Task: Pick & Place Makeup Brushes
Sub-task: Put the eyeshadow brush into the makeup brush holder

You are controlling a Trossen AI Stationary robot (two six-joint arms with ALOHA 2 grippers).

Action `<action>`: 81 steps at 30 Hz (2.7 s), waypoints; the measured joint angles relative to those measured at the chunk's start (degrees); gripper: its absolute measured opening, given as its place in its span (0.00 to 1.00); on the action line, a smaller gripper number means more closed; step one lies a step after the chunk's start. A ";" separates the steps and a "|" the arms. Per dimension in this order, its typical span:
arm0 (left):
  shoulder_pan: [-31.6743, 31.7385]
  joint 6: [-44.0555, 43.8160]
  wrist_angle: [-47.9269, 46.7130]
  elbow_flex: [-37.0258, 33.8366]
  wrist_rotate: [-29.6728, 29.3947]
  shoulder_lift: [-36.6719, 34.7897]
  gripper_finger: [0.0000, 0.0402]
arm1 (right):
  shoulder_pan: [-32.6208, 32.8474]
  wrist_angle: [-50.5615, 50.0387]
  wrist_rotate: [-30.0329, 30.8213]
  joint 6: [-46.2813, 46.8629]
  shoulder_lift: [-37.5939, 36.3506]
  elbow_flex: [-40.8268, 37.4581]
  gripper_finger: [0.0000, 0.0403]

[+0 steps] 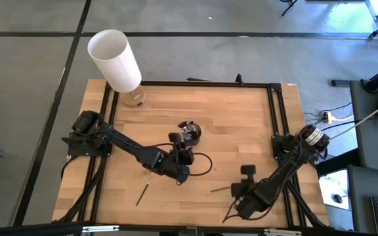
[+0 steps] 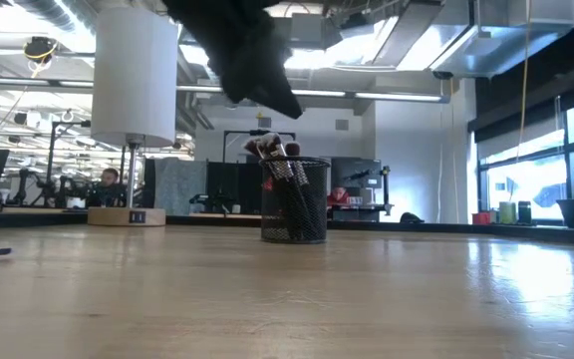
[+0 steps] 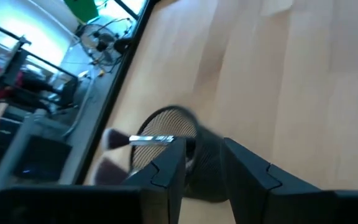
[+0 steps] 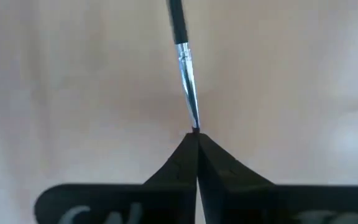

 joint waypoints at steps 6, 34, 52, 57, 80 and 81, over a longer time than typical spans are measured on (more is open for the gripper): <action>-1.53 -3.73 -10.34 -0.02 -5.10 -0.65 0.23 | -3.56 -17.11 23.46 -9.40 -0.17 6.74 0.00; -2.89 -52.86 -54.83 0.00 -1.92 -1.11 0.22 | -32.98 -22.80 73.69 -81.70 -0.30 17.11 0.00; -2.85 -52.47 -54.81 0.00 -1.70 -1.11 0.23 | -35.87 -2.80 63.20 -99.80 -0.34 14.62 0.02; -2.85 -52.47 -54.79 0.00 -1.64 -1.11 0.23 | -36.17 1.10 58.18 -101.11 -0.34 14.62 0.04; -6.65 -41.77 -46.07 -0.02 35.59 -1.11 0.20 | -39.15 6.23 28.70 -39.99 -12.75 14.66 0.34; -7.18 -42.45 -44.25 -0.02 37.13 -1.11 0.19 | -39.39 6.22 27.16 -38.10 -13.82 14.66 0.34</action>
